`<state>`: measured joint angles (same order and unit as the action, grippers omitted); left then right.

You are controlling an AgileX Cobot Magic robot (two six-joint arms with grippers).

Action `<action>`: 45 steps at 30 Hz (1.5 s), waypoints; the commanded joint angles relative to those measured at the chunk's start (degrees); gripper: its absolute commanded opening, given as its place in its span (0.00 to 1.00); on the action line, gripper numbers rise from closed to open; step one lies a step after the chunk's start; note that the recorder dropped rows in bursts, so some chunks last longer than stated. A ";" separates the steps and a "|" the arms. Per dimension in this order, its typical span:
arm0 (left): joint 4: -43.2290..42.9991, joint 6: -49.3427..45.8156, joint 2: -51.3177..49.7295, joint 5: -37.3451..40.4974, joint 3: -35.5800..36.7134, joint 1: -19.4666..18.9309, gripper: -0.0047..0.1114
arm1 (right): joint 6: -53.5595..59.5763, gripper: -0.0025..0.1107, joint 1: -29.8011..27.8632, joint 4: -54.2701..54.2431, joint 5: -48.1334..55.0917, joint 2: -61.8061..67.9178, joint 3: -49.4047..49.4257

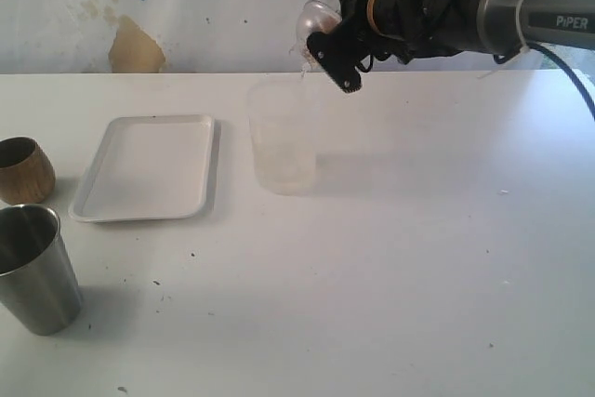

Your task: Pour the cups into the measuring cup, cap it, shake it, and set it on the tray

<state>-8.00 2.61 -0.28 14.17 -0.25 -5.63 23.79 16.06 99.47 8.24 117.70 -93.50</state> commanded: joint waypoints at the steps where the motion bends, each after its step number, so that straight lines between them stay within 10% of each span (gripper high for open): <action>1: 0.24 0.13 0.28 -0.44 0.25 0.12 0.05 | 4.92 0.02 -0.09 0.48 0.96 -0.43 -0.70; 45: 0.24 0.13 0.28 -0.44 0.25 0.12 0.05 | 18.69 0.02 0.55 0.48 -11.78 1.26 -3.05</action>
<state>-8.00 2.61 -0.28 14.17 -0.25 -5.63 40.66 16.59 99.47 -3.69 119.39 -95.80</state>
